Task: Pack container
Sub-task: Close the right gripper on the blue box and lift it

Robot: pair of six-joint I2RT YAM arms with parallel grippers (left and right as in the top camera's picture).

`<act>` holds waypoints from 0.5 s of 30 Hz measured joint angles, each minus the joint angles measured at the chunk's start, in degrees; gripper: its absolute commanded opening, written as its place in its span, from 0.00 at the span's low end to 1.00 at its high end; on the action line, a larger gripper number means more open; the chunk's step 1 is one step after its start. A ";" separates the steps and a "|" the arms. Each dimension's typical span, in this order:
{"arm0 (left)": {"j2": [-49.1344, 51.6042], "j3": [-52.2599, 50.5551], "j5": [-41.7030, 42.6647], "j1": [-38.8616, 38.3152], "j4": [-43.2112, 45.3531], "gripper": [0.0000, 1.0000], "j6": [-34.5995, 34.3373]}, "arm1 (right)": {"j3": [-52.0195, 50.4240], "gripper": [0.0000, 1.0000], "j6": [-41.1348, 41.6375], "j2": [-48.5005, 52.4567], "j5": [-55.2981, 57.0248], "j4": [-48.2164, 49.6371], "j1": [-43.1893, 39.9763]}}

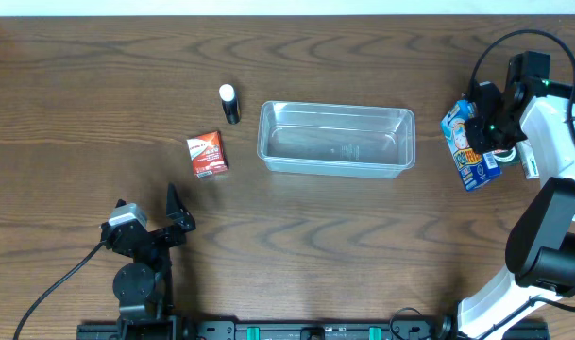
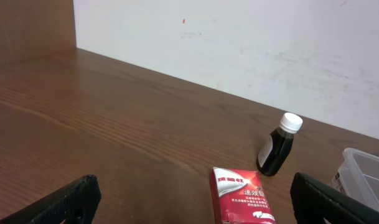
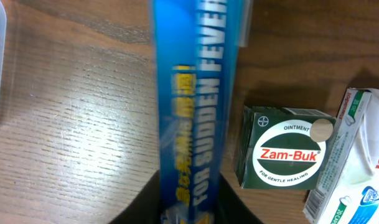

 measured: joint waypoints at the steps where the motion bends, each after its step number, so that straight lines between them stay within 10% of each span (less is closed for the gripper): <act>1: 0.00 0.00 0.00 0.00 0.00 0.98 0.00 | 0.00 0.13 0.17 0.00 -0.02 0.00 0.00; 15: 0.02 0.00 0.00 0.00 0.00 0.98 0.00 | 2.69 0.02 0.87 -0.26 1.60 -3.32 0.00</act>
